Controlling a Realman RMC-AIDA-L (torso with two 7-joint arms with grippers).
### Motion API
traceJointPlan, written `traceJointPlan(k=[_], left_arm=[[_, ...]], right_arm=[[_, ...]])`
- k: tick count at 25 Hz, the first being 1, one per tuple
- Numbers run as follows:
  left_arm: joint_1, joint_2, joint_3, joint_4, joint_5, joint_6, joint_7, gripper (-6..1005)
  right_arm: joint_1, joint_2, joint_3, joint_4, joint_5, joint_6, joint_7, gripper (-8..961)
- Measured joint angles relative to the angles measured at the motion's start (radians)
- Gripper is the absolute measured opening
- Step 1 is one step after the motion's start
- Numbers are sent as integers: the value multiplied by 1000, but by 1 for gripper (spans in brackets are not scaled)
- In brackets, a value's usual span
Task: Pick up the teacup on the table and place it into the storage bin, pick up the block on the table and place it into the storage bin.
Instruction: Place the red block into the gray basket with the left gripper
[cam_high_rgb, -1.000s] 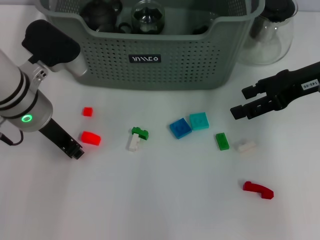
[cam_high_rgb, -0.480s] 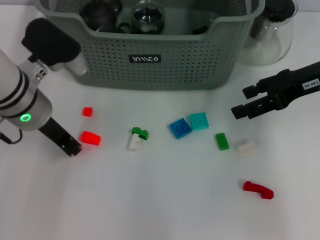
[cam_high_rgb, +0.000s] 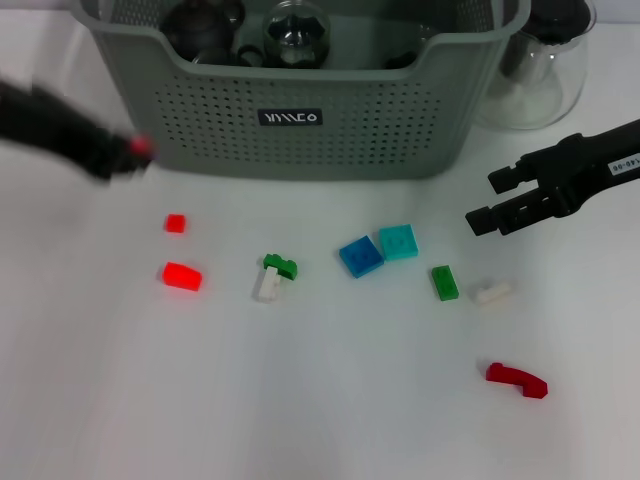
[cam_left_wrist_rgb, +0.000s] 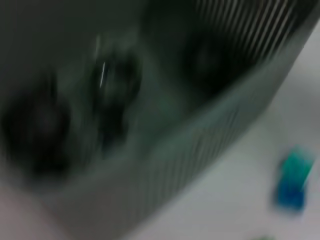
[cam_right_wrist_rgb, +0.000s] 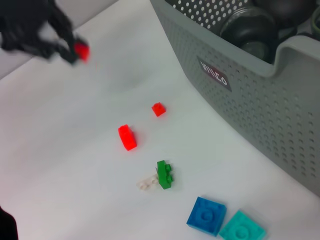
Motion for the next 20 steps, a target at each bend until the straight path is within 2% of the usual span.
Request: traceJointPlan(k=[1, 4, 6, 8, 10, 13, 16, 20], left_arm=[[-12, 2, -47, 48, -78, 18, 3, 209], [-72, 3, -152, 92, -246, 8, 20, 218], [-128, 3, -181, 65, -313, -53, 40, 223], [-182, 3, -170, -6, -319, -156, 61, 229], [-250, 9, -137, -130, -277, -280, 74, 235], [-346, 33, -96, -329, -198, -423, 74, 244], [-468, 57, -69, -588, -84, -579, 66, 252], [-580, 67, -66, -827, 22, -709, 63, 264]], right_arm=[[0, 0, 0, 0, 0, 0, -1, 909], [0, 0, 0, 3, 0, 0, -4, 909], [0, 0, 1, 4, 0, 1, -5, 909], [0, 0, 1, 5, 0, 4, -6, 909], [0, 0, 0, 5, 1, 4, -7, 909], [1, 0, -2, 5, 1, 3, -7, 909], [2, 0, -1, 6, 0, 2, -6, 909], [3, 0, -5, 5, 0, 5, -7, 909]])
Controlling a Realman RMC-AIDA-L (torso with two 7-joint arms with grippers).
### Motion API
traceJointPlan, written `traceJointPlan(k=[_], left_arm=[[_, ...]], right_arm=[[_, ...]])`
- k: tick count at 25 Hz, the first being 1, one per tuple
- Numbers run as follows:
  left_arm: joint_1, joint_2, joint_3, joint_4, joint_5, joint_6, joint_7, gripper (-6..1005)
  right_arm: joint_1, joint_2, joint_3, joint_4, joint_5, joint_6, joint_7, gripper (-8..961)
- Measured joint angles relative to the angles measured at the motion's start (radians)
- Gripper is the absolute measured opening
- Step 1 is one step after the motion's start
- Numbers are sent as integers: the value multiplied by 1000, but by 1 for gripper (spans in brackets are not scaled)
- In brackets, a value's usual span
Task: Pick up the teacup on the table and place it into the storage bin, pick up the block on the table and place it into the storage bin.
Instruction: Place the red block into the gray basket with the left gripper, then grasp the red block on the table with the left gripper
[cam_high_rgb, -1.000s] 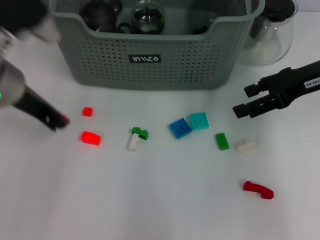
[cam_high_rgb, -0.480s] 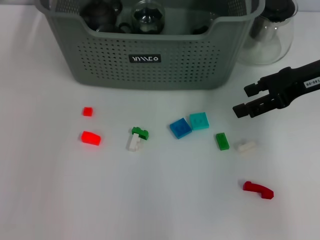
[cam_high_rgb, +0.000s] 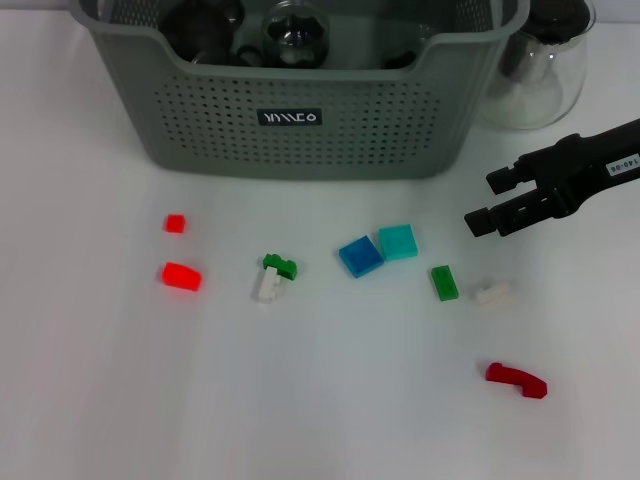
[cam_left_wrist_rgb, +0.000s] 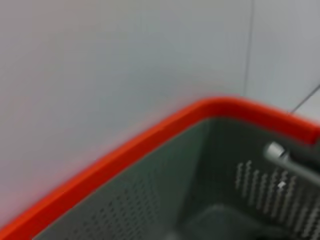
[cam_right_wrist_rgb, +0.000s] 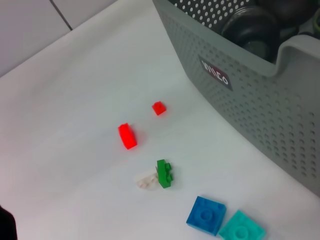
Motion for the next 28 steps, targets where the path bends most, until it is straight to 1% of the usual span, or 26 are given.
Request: traceJointPlan(k=[2, 4, 8, 12, 18, 21, 23, 25, 27, 28], left_arm=[[-41, -1, 1, -106, 55, -69, -1, 269], [-81, -7, 1, -210, 117, -142, -2, 275], [-128, -19, 3, -330, 190, -211, -4, 287], [-131, -34, 26, -344, 204, -227, -8, 298], [-126, -43, 39, -342, 204, -227, -12, 315], [-111, -45, 34, -303, 204, -209, -13, 324], [-82, -45, 29, -223, 194, -167, -15, 393], [-44, -46, 21, -122, 176, -110, -20, 461], [21, -47, 3, 54, 110, -10, -17, 530], [56, -47, -7, 146, 51, 50, -10, 564]], right_arm=[[-1, 0, -1, 0, 0, 2, 0, 909], [-1, 1, -2, 0, 0, 2, 0, 908], [-1, 2, -3, 0, 0, 3, -1, 908], [0, 2, -3, 0, 0, 4, -2, 908], [3, 2, -3, 0, 0, 4, -9, 908], [3, 3, -3, 0, 0, 5, -10, 908], [4, 3, -2, 0, 0, 5, -10, 908], [4, 3, -2, 0, 0, 5, -11, 908], [3, 2, 0, 0, 0, 5, -14, 908], [3, 1, 0, 0, 0, 6, -14, 908]])
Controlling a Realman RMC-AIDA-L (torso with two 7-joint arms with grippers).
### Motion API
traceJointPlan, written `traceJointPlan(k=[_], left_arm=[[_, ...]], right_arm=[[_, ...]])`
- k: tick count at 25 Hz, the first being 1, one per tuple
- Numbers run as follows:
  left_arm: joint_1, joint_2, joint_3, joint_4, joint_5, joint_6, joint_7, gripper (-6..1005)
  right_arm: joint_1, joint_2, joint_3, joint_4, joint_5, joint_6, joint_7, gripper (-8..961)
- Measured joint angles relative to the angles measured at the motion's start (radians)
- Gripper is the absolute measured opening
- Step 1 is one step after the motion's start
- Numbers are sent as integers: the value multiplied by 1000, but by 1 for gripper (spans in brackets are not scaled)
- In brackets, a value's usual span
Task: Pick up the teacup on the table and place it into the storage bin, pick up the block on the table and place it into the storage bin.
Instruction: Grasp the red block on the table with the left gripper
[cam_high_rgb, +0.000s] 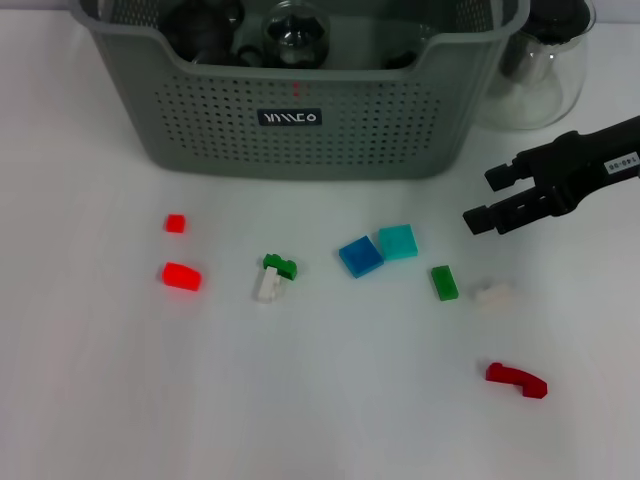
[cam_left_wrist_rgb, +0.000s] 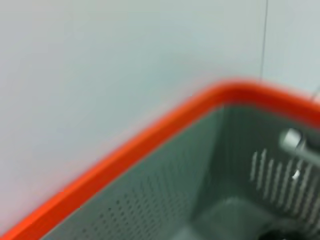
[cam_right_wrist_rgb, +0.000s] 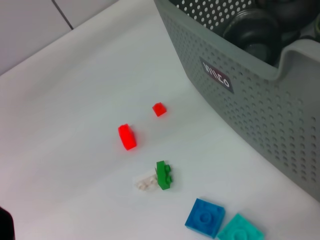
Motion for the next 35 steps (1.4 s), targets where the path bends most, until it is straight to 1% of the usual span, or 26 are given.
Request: traceJointPlan(k=[1, 2, 3, 5, 6, 7, 10, 11, 13, 14, 15, 16, 17, 19, 21, 22, 23, 27, 30, 35], left_arm=[[30, 3, -9, 76, -56, 51, 8, 598], [30, 3, -9, 76, -56, 51, 8, 643], [109, 32, -41, 266, -263, 235, 37, 687], [140, 47, -57, 337, -356, 318, 48, 776], [162, 54, -70, 383, -418, 387, 57, 821], [179, 58, -84, 420, -465, 443, 66, 823], [223, 54, -128, 508, -563, 633, 103, 831], [235, 48, -133, 528, -579, 698, 106, 834], [254, 38, -125, 541, -577, 774, 100, 835], [264, 31, -112, 539, -553, 805, 87, 834], [281, 20, -84, 524, -488, 831, 68, 833], [289, 14, -67, 514, -450, 838, 59, 832], [295, 9, -48, 501, -404, 835, 49, 831], [307, -8, 12, 449, -248, 826, 14, 829], [308, -19, 69, 387, -111, 803, -43, 827], [309, -21, 88, 370, -77, 791, -65, 826], [312, -22, 130, 336, -21, 756, -119, 826], [316, -22, 219, 259, 73, 677, -249, 825], [301, -22, 268, 194, 102, 646, -323, 825], [269, -23, 295, 147, 151, 600, -420, 825]], right_arm=[[0, 0, 1, 0, 0, 0, 0, 908], [-1, -1, 2, 0, 0, 0, -1, 908], [-1, -1, 2, 0, 0, 0, -2, 908], [-3, -1, 3, 0, 0, 0, -5, 908], [-3, -2, 3, 0, 0, 0, -7, 908], [-4, -2, 3, 0, 0, 0, -9, 908], [-4, -3, 5, 0, 0, 1, -11, 908], [-4, -3, 5, 0, 0, 1, -11, 909], [-3, -3, 5, 0, 0, 1, -11, 909], [-1, -3, 4, 0, 0, 1, -11, 909], [-1, -3, 4, 0, 0, 1, -11, 909], [0, -3, 3, 0, 0, 2, -11, 909], [0, -3, 2, 0, 0, 4, -11, 909], [0, -3, -1, 0, 0, 6, -12, 909], [1, -3, -2, 0, -1, 8, -14, 909], [0, -3, -3, 0, -2, 9, -17, 909], [0, -3, -3, 0, -6, 11, -20, 909], [-2, -3, -3, 0, -32, 19, -30, 908], [-2, -1, -4, 0, -40, 21, -43, 908], [2, 10, -8, 0, -41, 24, -81, 908]])
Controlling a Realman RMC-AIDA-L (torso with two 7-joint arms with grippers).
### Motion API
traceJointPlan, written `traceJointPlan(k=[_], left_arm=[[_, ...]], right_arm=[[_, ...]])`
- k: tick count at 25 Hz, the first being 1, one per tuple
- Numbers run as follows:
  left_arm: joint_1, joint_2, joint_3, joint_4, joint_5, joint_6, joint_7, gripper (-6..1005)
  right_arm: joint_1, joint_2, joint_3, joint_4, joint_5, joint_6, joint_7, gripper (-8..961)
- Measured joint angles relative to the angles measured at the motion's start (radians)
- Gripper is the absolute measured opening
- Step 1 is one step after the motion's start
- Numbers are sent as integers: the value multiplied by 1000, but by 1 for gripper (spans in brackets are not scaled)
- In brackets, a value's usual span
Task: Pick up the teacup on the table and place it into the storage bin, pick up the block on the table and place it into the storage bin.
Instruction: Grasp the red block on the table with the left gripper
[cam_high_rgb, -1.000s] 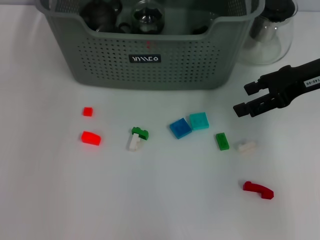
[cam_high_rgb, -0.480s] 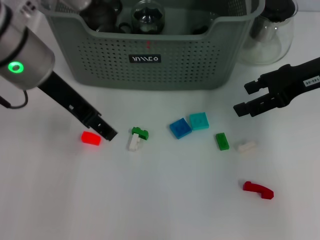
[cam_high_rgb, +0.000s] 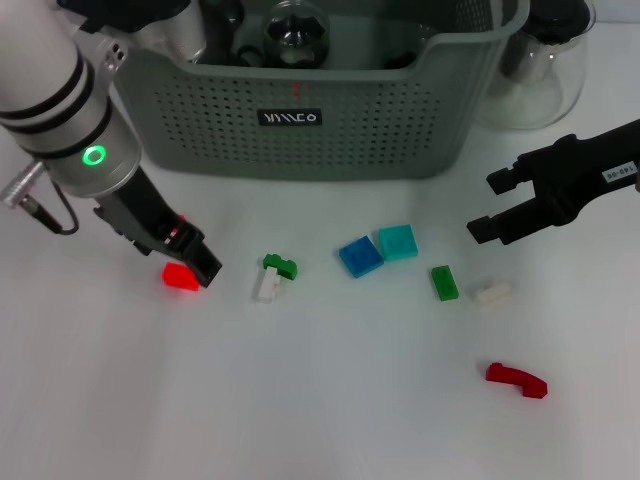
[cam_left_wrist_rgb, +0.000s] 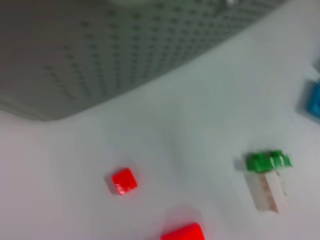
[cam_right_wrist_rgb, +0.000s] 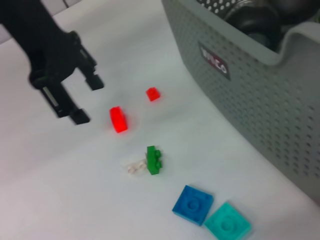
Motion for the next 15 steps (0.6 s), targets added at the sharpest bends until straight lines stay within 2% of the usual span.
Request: traceJointPlan(k=[7, 15], left_arm=[[-10, 4, 14, -57, 2, -67, -113, 824], [-12, 0, 0, -169, 4, -146, -128, 823]], right_arm=[[12, 9, -6, 0, 6, -33, -64, 909], [28, 15, -7, 0, 6, -33, -117, 909]])
